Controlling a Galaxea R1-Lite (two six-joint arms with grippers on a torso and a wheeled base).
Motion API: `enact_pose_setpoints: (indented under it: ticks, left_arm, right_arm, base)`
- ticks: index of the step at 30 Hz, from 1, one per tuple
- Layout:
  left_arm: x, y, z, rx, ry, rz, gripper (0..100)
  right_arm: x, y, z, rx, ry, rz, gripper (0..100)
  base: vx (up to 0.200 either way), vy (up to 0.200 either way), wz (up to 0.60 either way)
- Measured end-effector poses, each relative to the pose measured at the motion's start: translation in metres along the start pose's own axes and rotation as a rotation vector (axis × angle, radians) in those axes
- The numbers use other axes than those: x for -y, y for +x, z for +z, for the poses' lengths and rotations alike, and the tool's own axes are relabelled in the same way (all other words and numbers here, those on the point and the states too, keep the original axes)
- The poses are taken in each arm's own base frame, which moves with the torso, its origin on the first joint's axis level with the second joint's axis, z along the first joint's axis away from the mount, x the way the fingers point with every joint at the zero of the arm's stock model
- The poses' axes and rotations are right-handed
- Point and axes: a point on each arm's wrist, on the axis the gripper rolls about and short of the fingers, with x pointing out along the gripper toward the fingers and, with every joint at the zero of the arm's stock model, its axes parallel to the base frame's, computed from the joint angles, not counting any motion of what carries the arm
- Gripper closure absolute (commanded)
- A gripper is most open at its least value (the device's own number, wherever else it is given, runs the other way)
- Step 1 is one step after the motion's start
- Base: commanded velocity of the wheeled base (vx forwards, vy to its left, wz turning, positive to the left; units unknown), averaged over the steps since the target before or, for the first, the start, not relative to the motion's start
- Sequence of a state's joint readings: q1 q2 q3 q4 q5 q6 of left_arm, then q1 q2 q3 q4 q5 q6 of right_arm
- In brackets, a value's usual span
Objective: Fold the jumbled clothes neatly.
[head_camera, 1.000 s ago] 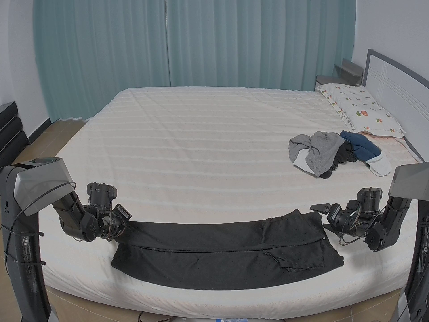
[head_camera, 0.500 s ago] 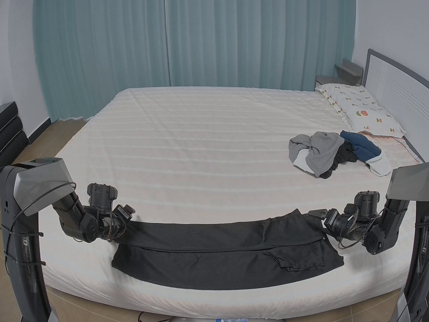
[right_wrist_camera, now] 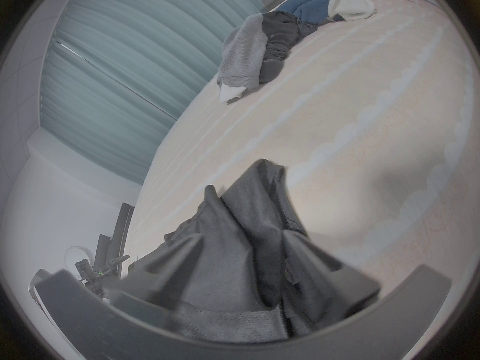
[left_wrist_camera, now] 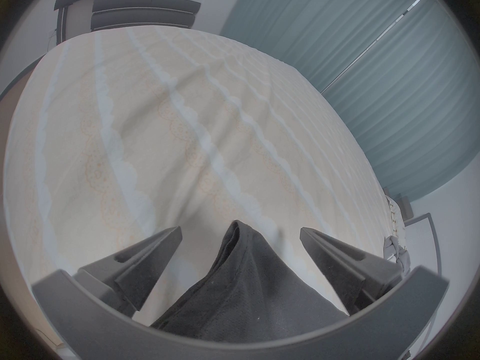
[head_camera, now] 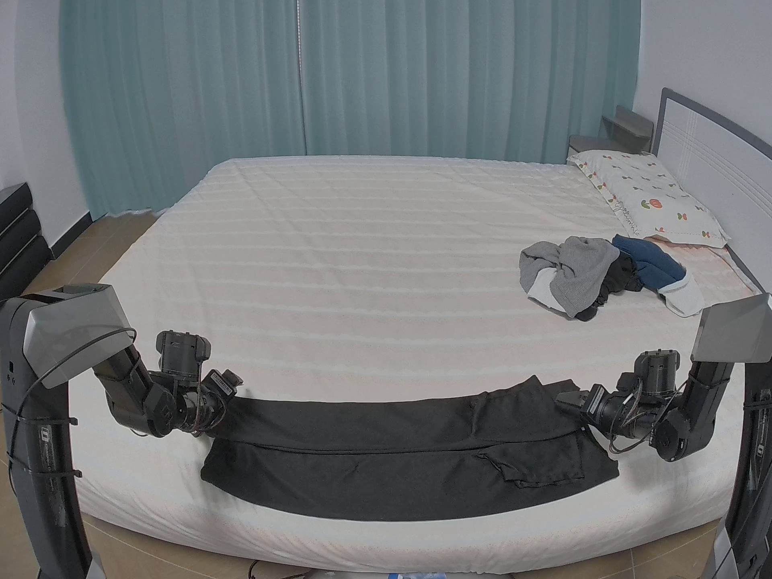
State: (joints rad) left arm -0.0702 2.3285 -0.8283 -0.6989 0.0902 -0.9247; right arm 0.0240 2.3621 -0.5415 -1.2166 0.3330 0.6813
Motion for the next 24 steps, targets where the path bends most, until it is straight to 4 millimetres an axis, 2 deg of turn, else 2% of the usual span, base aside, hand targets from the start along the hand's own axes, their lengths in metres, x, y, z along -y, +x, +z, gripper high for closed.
enact_pose_setpoints:
  ticks: [15,16,24]
  left_arm:
    - [-0.004,-0.005,-0.002,-0.004,0.011,0.018,0]
    - [-0.004,-0.007,-0.002,-0.003,0.011,0.019,0]
    - [-0.003,-0.016,0.0,0.003,0.01,0.014,0]
  right_arm:
    - [0.006,-0.007,-0.002,0.0,-0.011,-0.038,100]
    - [0.006,-0.007,-0.001,0.0,-0.011,-0.039,0]
    - [0.008,-0.011,0.002,0.018,-0.022,-0.037,0]
  base:
    - [0.0,0.0,0.0]
    - [0.0,0.0,0.0]
    - [0.0,0.0,0.0]
